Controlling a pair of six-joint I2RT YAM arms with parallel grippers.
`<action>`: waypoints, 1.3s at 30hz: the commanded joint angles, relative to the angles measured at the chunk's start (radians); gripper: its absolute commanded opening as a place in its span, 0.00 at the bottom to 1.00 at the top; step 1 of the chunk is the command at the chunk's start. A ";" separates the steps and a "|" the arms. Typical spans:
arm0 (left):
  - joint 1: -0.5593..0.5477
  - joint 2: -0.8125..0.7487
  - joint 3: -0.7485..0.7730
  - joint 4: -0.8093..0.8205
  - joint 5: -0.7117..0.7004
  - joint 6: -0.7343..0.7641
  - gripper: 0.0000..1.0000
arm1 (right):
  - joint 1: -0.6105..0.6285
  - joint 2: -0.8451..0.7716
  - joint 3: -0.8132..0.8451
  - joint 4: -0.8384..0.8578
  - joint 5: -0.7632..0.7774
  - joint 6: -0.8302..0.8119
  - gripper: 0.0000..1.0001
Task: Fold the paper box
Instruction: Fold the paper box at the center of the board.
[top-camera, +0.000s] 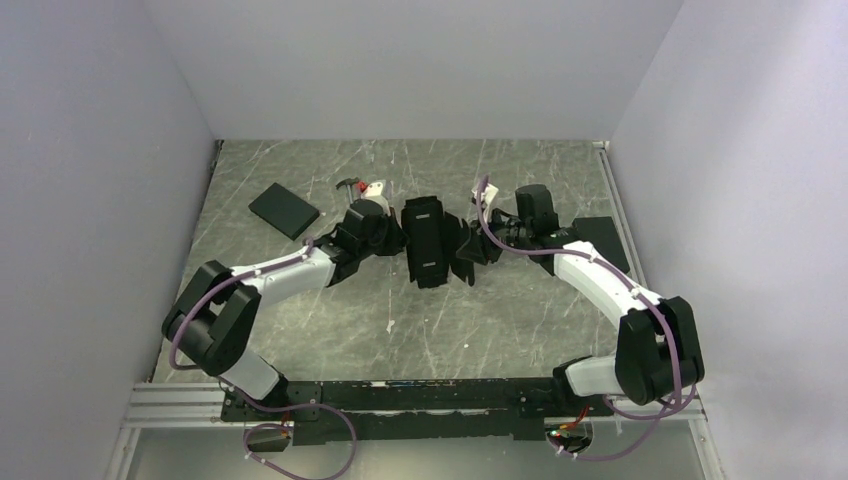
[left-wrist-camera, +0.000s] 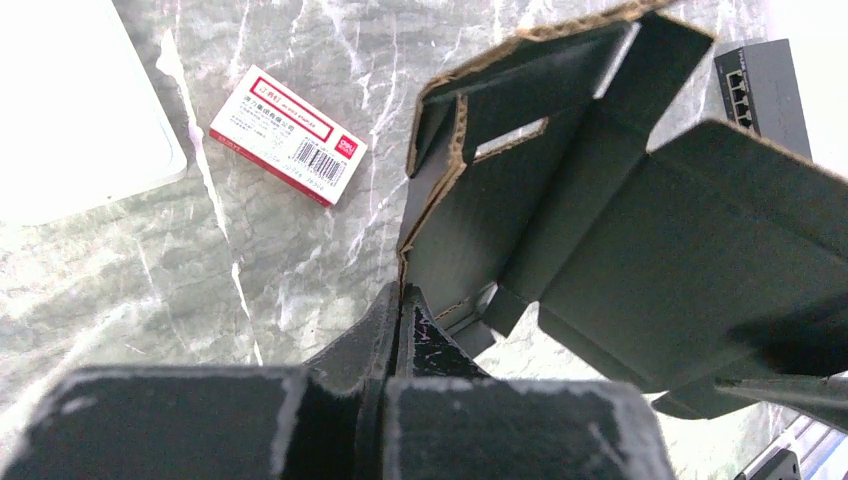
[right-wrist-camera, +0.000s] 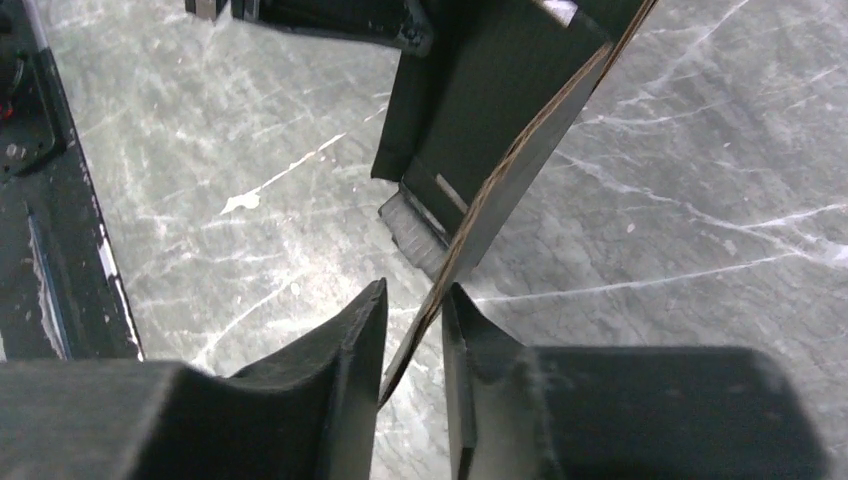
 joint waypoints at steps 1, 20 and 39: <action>-0.004 -0.077 -0.004 0.076 -0.026 0.070 0.00 | -0.024 -0.027 0.051 -0.089 -0.135 -0.065 0.38; -0.019 -0.133 0.010 0.109 0.104 0.387 0.00 | -0.171 -0.070 0.529 -0.519 -0.320 -0.251 0.81; -0.043 -0.151 -0.020 0.106 0.152 0.450 0.00 | -0.115 0.172 0.438 -0.269 -0.145 -0.552 0.67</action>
